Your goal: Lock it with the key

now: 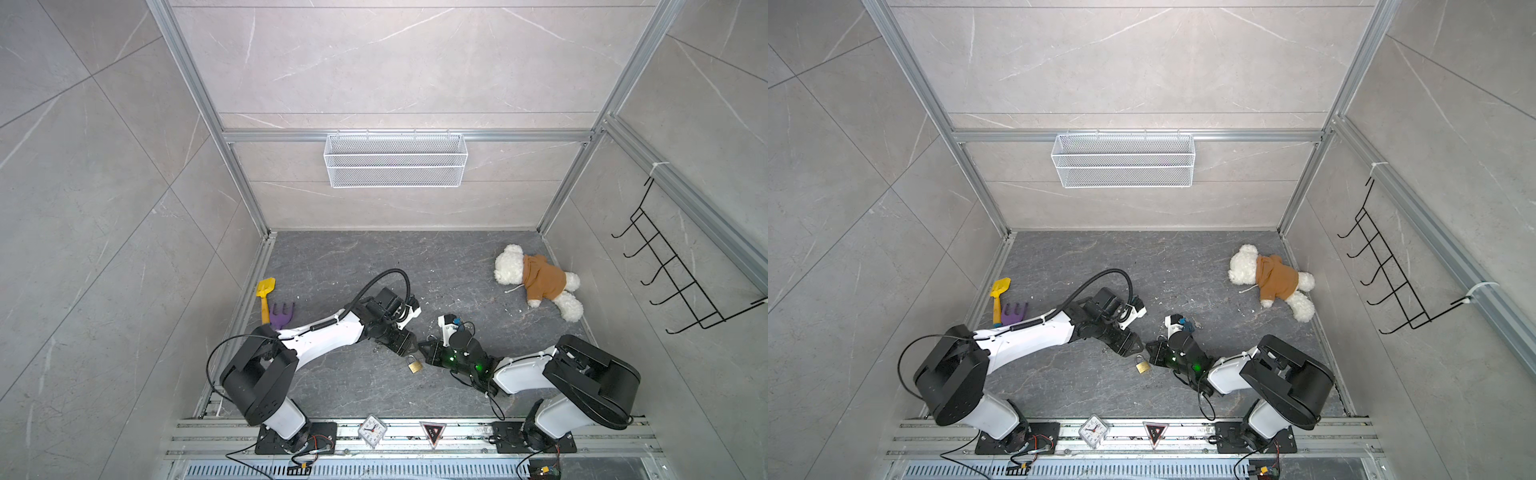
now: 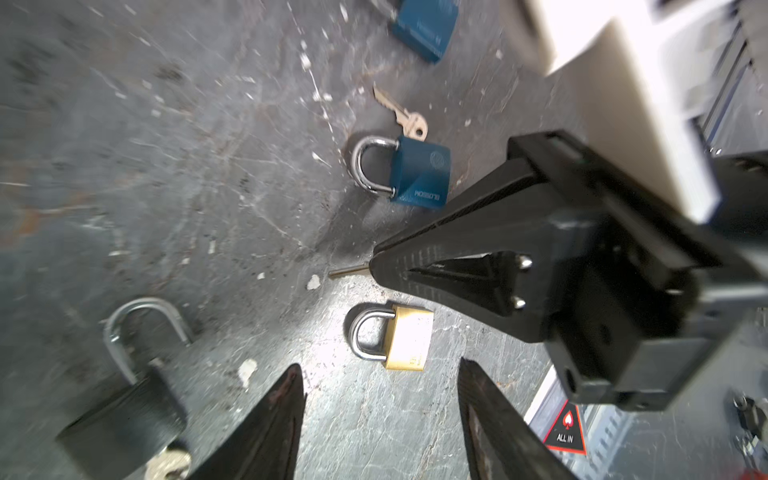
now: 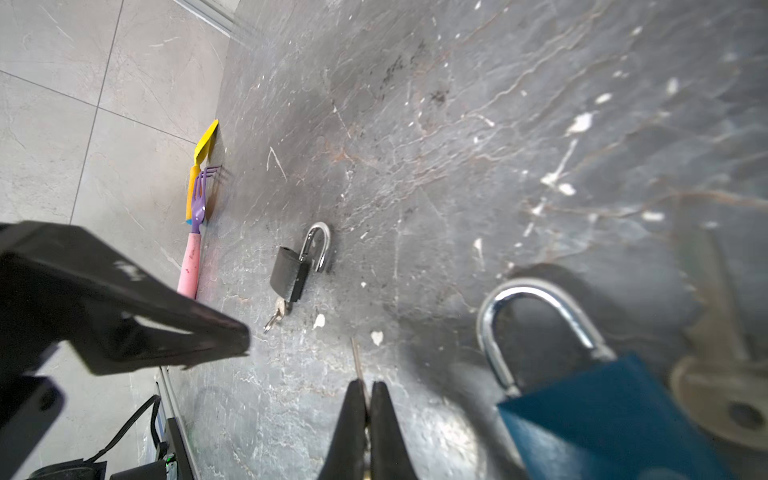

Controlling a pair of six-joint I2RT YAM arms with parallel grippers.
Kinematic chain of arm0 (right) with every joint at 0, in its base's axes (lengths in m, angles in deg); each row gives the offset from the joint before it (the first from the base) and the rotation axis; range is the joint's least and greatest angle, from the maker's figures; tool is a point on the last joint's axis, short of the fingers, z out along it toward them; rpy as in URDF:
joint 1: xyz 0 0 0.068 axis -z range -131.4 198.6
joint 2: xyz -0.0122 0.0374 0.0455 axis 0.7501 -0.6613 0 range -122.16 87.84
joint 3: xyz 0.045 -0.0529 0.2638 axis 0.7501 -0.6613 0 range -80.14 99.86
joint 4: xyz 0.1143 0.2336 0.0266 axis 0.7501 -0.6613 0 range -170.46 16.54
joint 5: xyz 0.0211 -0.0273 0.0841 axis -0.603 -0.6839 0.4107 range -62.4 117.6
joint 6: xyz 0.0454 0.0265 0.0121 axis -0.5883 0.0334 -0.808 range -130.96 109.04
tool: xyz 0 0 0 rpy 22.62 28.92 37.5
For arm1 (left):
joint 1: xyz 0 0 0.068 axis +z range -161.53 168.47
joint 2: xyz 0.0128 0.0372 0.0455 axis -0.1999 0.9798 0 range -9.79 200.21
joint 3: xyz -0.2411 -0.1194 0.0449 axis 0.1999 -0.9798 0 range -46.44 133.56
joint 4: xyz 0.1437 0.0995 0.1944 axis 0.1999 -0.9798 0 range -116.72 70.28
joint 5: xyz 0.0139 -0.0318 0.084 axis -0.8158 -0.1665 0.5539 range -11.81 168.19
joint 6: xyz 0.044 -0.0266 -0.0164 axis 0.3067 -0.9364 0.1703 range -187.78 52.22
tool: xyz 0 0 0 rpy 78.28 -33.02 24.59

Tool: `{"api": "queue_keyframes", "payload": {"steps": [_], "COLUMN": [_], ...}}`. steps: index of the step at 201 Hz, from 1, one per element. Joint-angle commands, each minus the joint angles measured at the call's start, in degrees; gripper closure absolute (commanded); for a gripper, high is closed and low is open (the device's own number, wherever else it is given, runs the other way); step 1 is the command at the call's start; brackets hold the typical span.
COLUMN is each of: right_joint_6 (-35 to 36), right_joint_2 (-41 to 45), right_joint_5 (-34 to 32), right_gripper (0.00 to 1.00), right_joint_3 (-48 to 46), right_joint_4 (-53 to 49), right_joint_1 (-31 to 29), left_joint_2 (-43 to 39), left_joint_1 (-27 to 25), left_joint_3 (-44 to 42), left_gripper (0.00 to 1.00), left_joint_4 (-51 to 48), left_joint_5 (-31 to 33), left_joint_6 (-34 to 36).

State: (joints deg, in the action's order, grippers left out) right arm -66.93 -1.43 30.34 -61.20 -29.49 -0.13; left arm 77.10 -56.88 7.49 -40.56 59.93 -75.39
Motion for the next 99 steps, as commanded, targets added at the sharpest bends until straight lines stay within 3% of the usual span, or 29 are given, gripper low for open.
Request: {"api": "queue_keyframes", "payload": {"steps": [1, 48, 99], "right_joint_6": [-1.1, -2.8, -3.5], "right_joint_2": [-1.4, 0.7, 3.6], "right_joint_5": [-1.9, -3.5, -4.3], "right_gripper": [1.00, 1.00, 0.93], "right_joint_3": [1.4, -0.4, -2.0], "right_joint_4": [-3.0, -4.5, -8.4], "right_joint_1": [-0.8, -1.6, -2.7], "left_joint_2": [-7.6, -19.1, -19.2], "left_joint_1": [0.1, 0.1, 1.0], "left_joint_3": [-3.5, -10.4, -10.2], "left_gripper": [0.37, 0.34, 0.35], "left_joint_4": [5.6, 10.5, 9.1], "left_joint_5": [6.8, 16.1, 24.0], "left_joint_6": [-3.1, -4.2, -9.4]}}
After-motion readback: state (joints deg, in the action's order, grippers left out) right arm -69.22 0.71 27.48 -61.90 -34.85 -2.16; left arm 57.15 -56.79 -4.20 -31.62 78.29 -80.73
